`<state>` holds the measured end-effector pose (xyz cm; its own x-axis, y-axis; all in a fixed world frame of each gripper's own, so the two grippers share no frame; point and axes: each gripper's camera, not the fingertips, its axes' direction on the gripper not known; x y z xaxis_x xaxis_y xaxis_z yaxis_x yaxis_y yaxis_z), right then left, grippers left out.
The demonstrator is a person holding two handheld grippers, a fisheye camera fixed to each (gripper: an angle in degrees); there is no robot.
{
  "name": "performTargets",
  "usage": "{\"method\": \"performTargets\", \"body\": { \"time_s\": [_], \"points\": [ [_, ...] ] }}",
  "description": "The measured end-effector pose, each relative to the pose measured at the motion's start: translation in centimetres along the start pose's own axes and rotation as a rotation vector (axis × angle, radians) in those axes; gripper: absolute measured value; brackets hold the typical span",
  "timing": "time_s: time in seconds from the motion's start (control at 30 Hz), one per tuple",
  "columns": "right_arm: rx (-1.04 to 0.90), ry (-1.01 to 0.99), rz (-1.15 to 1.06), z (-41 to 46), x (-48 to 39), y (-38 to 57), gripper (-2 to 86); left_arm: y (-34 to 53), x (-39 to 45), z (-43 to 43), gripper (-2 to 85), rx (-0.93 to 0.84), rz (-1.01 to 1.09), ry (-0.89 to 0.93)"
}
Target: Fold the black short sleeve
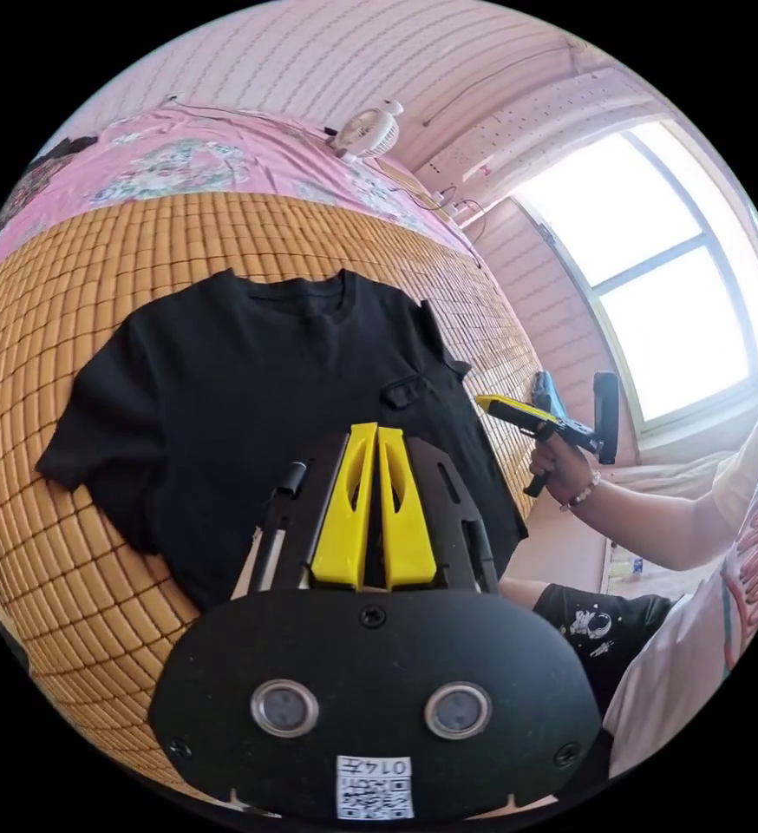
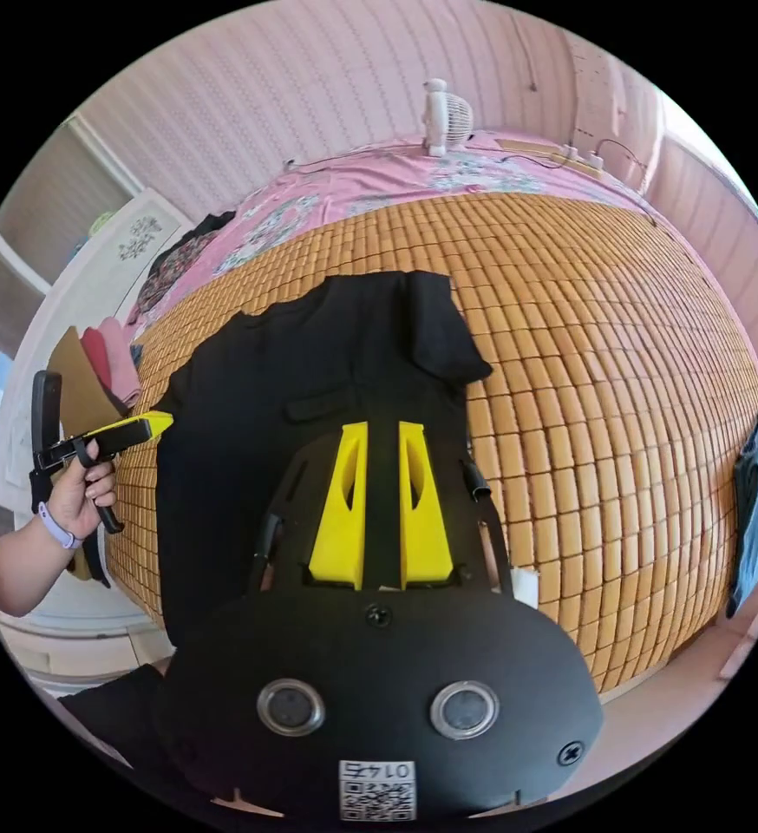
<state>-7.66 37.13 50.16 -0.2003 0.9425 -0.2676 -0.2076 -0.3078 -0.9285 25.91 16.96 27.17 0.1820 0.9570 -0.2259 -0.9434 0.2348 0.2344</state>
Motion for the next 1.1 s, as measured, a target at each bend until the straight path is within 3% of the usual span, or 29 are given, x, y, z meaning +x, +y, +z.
{"method": "performTargets", "body": {
  "time_s": [0.17, 0.6, 0.73, 0.87, 1.1],
  "points": [
    [0.061, -0.037, 0.132, -2.6, 6.1, -1.4, 7.3, -7.5, 4.7, 5.7, 2.5, -0.103, 0.175, 0.131],
    [0.079, -0.179, 0.245, -3.1, 11.8, -6.5, 8.4, -21.9, 13.9, 16.2, 7.8, -0.168, 0.394, -0.137],
    [0.081, -0.205, 0.271, -2.9, 12.9, -8.0, 5.1, -22.8, 15.0, 18.8, 6.7, -0.262, 0.453, -0.24],
    [0.078, -0.24, 0.23, -3.3, 13.0, -8.4, 2.3, -22.7, 14.9, 20.1, 0.1, -0.348, 0.445, -0.238],
    [0.098, -0.264, 0.132, -5.5, 11.4, -7.1, 1.8, -21.7, 13.8, 15.5, -0.9, -0.207, 0.415, -0.116]
  ]
}}
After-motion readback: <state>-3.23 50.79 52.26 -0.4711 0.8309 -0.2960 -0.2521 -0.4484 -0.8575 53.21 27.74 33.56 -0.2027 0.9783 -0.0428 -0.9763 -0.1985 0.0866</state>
